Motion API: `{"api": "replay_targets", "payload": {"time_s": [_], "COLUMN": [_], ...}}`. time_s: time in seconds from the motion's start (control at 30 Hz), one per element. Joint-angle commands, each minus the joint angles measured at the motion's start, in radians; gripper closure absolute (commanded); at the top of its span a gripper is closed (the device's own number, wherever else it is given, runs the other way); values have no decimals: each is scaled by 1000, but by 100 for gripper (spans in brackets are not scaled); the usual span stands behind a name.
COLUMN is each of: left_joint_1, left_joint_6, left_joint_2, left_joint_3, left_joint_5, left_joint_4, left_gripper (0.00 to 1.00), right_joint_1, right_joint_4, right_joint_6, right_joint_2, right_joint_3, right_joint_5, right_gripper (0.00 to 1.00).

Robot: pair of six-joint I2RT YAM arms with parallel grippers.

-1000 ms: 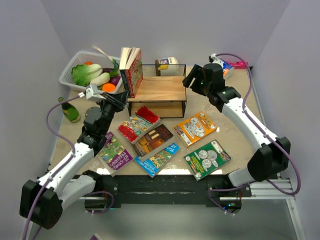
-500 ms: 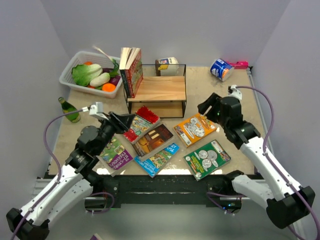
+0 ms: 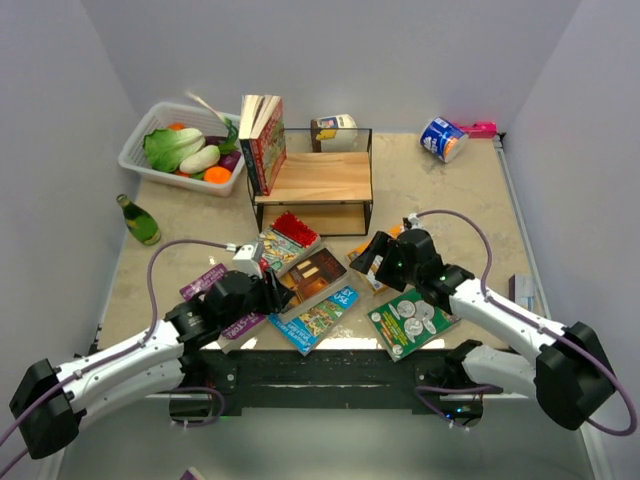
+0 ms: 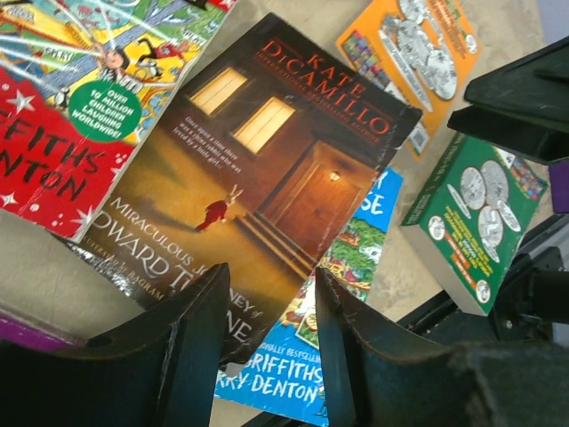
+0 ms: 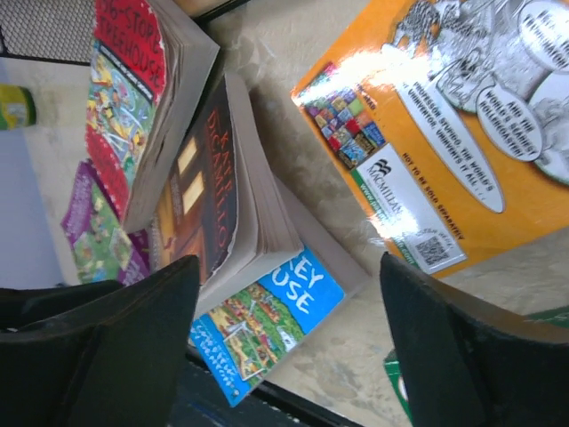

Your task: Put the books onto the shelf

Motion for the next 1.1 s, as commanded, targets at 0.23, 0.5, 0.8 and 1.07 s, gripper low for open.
{"api": "replay_targets", "payload": {"time_s": [0.23, 0.5, 0.8, 1.07], "left_joint_1": [-6, -7, -6, -6], "left_joint_6": [-53, -57, -67, -73], "left_joint_2": [41, 19, 23, 29], "left_joint_3": [-68, -75, -85, -89], "left_joint_5": [-45, -62, -56, -48], "left_joint_4": [38, 18, 24, 38], "left_gripper": [53, 53, 53, 53], "right_joint_1": [3, 1, 4, 4], "right_joint_4": [413, 565, 723, 759], "right_joint_6": [103, 103, 113, 97], "right_joint_2": [205, 330, 399, 436], "right_joint_3": [-37, -63, -73, -67], "right_joint_5": [-157, -232, -331, -413], "right_gripper": [2, 4, 26, 70]}}
